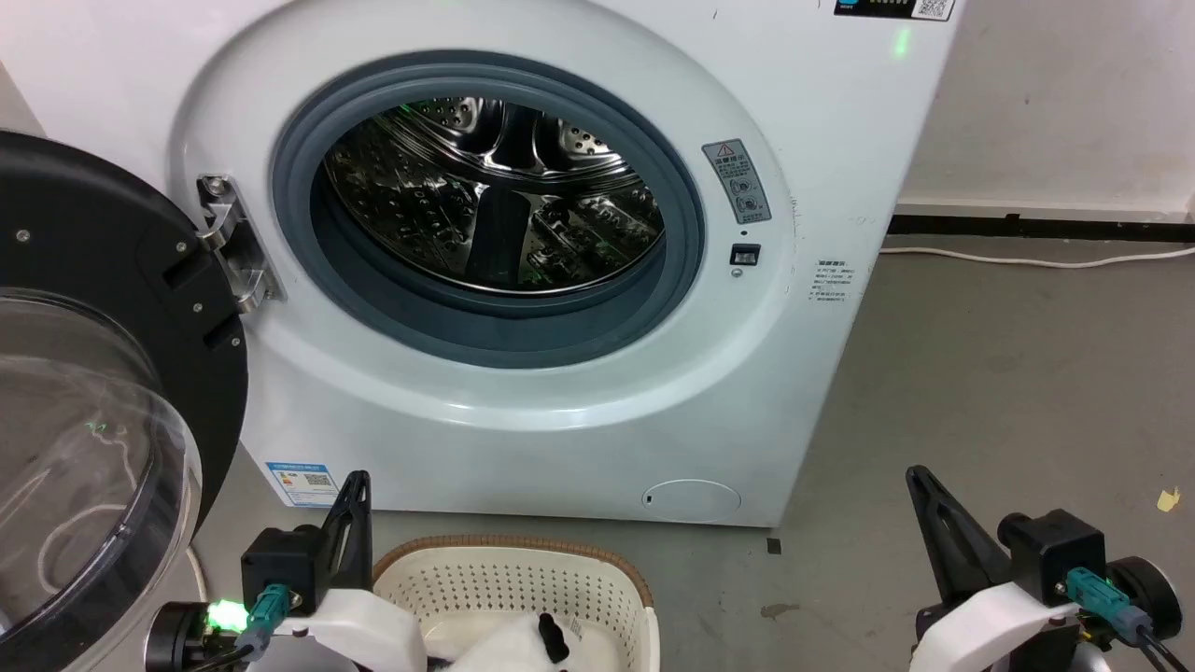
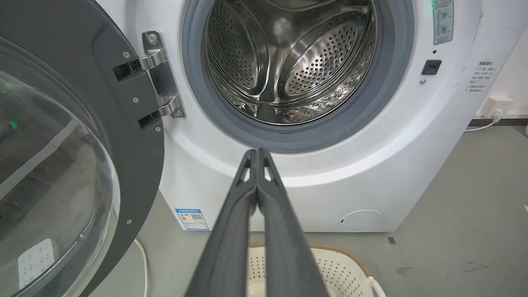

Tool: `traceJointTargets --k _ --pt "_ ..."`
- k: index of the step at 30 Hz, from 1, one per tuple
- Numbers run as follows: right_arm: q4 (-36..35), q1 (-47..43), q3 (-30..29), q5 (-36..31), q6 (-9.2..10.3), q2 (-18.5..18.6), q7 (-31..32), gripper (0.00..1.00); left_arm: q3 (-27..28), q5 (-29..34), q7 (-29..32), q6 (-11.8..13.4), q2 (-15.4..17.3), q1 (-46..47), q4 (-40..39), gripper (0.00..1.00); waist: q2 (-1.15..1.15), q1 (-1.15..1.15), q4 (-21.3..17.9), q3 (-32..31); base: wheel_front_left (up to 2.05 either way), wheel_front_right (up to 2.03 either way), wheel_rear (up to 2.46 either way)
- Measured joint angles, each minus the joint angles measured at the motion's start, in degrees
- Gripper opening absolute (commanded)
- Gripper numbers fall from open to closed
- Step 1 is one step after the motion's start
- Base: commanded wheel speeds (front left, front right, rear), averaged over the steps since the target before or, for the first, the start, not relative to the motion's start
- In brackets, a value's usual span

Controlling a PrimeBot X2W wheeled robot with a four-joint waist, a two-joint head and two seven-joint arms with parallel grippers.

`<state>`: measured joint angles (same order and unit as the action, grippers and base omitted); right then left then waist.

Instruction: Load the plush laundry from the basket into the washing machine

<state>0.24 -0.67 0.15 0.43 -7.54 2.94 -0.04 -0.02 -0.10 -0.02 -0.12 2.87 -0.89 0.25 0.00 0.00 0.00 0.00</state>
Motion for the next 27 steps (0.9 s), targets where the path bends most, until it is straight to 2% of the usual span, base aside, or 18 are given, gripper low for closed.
traceJointTargets --k 7,8,27 --pt "0.01 -0.01 0.02 0.02 0.00 0.00 0.00 0.00 0.00 0.00 0.00 0.00 0.00 -0.02 0.01 0.00 0.00 0.00 0.00 0.00 0.00 0.00 0.00" --pt "0.03 -0.02 0.05 0.03 0.00 0.00 0.00 1.00 -0.01 0.00 0.00 0.00 0.00 -0.03 0.02 1.00 0.00 0.00 0.00 0.00 0.00 0.00 0.00" --pt "-0.15 -0.01 -0.32 1.62 0.00 0.00 -1.69 1.00 -1.24 -1.35 -1.64 -0.14 0.01 0.05 2.79 1.00 0.00 0.00 -0.87 2.65 0.00 0.00 0.00"
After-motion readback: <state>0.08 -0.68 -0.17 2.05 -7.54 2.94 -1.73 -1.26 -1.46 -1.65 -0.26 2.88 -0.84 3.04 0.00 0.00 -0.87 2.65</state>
